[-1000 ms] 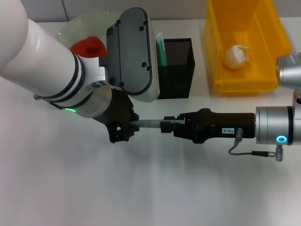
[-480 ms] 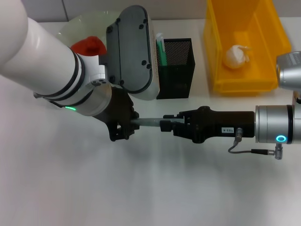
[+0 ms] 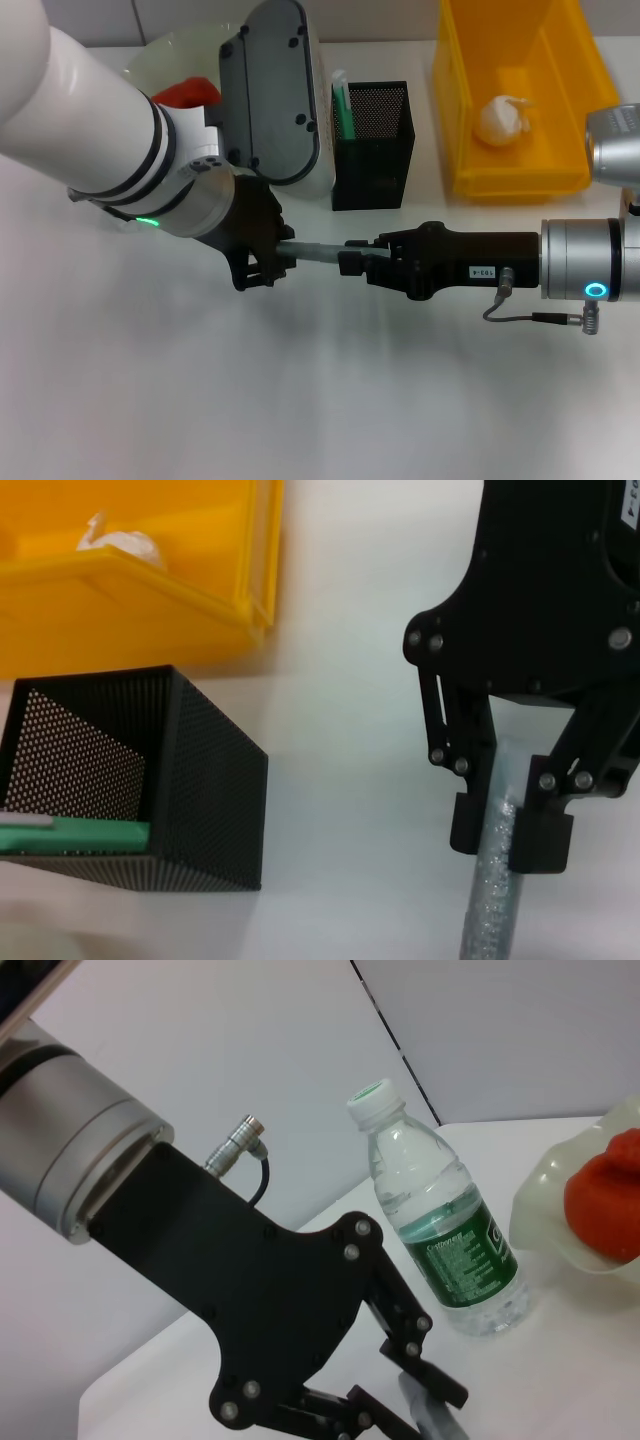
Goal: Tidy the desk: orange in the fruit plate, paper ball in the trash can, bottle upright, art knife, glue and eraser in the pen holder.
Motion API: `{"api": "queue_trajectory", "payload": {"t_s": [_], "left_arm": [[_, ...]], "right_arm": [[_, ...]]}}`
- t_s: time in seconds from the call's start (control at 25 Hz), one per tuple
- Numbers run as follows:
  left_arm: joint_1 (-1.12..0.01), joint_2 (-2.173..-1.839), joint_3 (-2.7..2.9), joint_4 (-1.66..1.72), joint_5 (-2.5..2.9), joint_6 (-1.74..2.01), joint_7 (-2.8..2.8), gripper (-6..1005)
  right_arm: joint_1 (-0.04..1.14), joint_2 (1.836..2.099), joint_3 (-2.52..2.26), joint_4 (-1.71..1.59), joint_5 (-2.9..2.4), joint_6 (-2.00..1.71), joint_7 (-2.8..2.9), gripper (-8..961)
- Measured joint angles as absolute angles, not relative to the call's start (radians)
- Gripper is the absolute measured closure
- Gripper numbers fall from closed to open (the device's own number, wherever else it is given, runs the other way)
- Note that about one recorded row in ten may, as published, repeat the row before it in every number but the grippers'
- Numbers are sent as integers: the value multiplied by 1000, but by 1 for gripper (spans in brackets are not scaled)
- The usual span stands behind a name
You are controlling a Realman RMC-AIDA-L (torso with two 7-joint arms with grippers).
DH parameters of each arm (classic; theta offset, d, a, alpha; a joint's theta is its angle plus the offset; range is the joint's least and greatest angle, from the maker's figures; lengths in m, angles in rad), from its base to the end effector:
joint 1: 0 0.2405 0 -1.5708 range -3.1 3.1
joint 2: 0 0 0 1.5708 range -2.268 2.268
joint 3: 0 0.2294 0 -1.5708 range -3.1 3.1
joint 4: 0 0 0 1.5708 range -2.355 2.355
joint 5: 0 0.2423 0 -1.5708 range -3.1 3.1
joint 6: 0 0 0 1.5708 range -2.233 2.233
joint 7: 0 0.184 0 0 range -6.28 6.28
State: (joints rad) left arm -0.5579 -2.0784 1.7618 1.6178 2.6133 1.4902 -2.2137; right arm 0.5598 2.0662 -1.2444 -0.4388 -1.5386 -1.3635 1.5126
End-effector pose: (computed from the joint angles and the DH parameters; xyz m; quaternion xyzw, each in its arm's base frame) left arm -0.0922 0.3427 -0.0652 -0.9648 0.0529 0.2196 0.1346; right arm 0.2125 0.3402 -0.1029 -0.9139 0.3116 0.2585 0.0295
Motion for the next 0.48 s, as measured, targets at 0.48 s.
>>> {"api": "queue_trajectory", "payload": {"t_s": [0.48], "left_arm": [[-548,-2078,1769,1620,2620,1473,-2220,493]], "right_arm": [[558,2066,-1238,-439,-1535,-1363,1514,790]]}}
